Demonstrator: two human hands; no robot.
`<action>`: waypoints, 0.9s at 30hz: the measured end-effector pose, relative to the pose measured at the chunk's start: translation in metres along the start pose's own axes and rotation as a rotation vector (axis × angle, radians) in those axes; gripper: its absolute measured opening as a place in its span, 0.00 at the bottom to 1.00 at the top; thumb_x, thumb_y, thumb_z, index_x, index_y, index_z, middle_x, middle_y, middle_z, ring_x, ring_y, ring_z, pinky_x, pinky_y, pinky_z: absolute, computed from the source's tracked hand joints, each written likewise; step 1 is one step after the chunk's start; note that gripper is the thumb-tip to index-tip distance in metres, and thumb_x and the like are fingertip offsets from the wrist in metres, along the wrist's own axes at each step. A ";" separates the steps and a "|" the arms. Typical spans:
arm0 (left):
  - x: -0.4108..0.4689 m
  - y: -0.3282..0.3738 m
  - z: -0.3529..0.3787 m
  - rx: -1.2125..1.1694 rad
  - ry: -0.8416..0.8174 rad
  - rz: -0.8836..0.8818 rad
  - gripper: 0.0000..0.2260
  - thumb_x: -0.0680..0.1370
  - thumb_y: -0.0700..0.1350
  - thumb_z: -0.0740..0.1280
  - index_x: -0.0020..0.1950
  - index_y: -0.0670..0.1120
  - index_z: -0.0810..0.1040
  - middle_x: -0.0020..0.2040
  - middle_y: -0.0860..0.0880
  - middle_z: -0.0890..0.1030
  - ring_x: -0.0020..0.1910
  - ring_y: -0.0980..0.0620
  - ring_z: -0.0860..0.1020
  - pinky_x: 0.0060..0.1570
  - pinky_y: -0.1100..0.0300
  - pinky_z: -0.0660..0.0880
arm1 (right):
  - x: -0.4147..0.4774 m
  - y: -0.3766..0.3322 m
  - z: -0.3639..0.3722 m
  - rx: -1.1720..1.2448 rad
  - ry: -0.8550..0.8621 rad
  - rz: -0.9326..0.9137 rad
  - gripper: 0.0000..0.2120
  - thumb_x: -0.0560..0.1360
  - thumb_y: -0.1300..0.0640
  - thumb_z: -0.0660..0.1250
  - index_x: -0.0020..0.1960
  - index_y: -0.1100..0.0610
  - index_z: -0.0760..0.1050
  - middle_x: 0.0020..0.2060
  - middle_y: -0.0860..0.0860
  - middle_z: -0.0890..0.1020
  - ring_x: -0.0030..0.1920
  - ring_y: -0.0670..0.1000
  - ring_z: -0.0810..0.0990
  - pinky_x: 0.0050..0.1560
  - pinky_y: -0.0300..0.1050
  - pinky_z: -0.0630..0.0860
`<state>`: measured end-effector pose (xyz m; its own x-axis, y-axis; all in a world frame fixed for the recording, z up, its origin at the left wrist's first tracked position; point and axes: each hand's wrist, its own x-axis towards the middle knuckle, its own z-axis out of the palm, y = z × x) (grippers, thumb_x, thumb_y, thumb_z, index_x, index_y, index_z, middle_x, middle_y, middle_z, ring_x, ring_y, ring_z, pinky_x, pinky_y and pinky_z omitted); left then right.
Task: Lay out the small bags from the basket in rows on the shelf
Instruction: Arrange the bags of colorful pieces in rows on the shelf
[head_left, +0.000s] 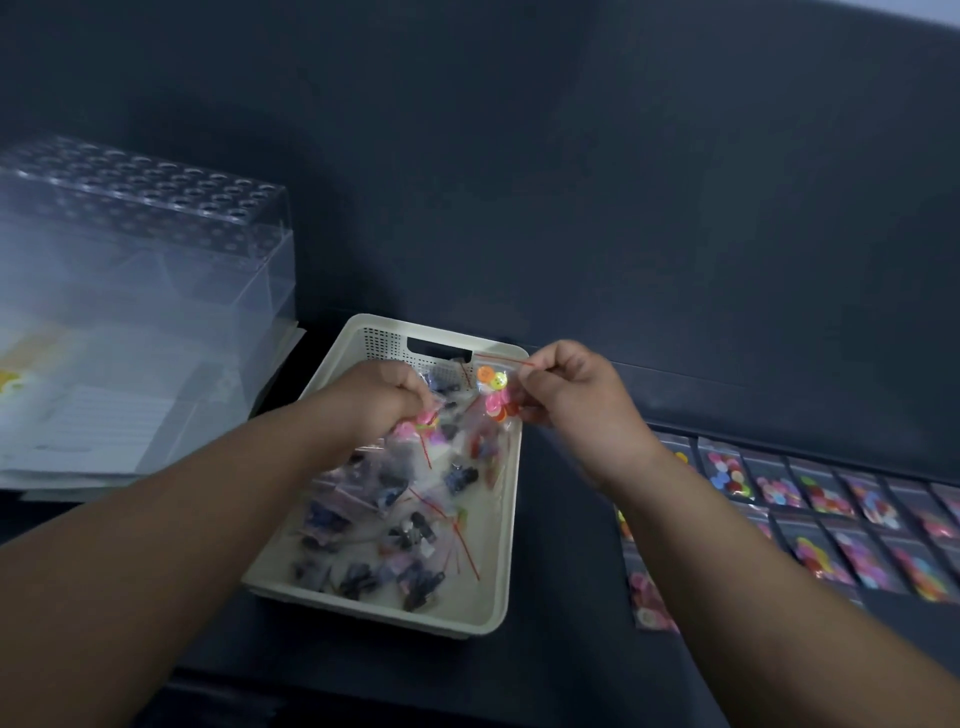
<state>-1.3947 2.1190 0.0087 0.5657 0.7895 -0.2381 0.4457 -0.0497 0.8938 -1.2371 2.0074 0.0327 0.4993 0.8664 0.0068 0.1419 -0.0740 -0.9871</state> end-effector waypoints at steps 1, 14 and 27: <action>-0.002 0.002 -0.003 -0.080 -0.013 -0.034 0.07 0.76 0.36 0.67 0.39 0.46 0.79 0.41 0.45 0.82 0.42 0.49 0.79 0.46 0.56 0.76 | -0.001 -0.002 0.001 0.005 -0.010 0.002 0.10 0.77 0.66 0.61 0.38 0.58 0.70 0.34 0.56 0.77 0.35 0.51 0.76 0.38 0.43 0.74; -0.039 0.046 0.008 -0.561 0.010 -0.152 0.09 0.81 0.37 0.55 0.43 0.44 0.71 0.32 0.46 0.81 0.31 0.46 0.82 0.31 0.56 0.80 | -0.017 -0.022 0.000 0.182 -0.127 0.199 0.08 0.78 0.63 0.60 0.40 0.55 0.69 0.33 0.52 0.79 0.30 0.49 0.79 0.29 0.41 0.76; -0.063 0.094 0.136 -0.468 -0.082 -0.077 0.15 0.69 0.31 0.72 0.50 0.45 0.74 0.45 0.46 0.81 0.38 0.50 0.81 0.34 0.61 0.78 | -0.056 0.003 -0.105 0.079 0.021 0.125 0.10 0.78 0.62 0.62 0.37 0.54 0.70 0.29 0.54 0.74 0.30 0.52 0.72 0.31 0.44 0.70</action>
<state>-1.2939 1.9809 0.0564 0.6047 0.7282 -0.3225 0.1385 0.3026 0.9430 -1.1749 1.9067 0.0459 0.5270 0.8421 -0.1144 0.0099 -0.1406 -0.9900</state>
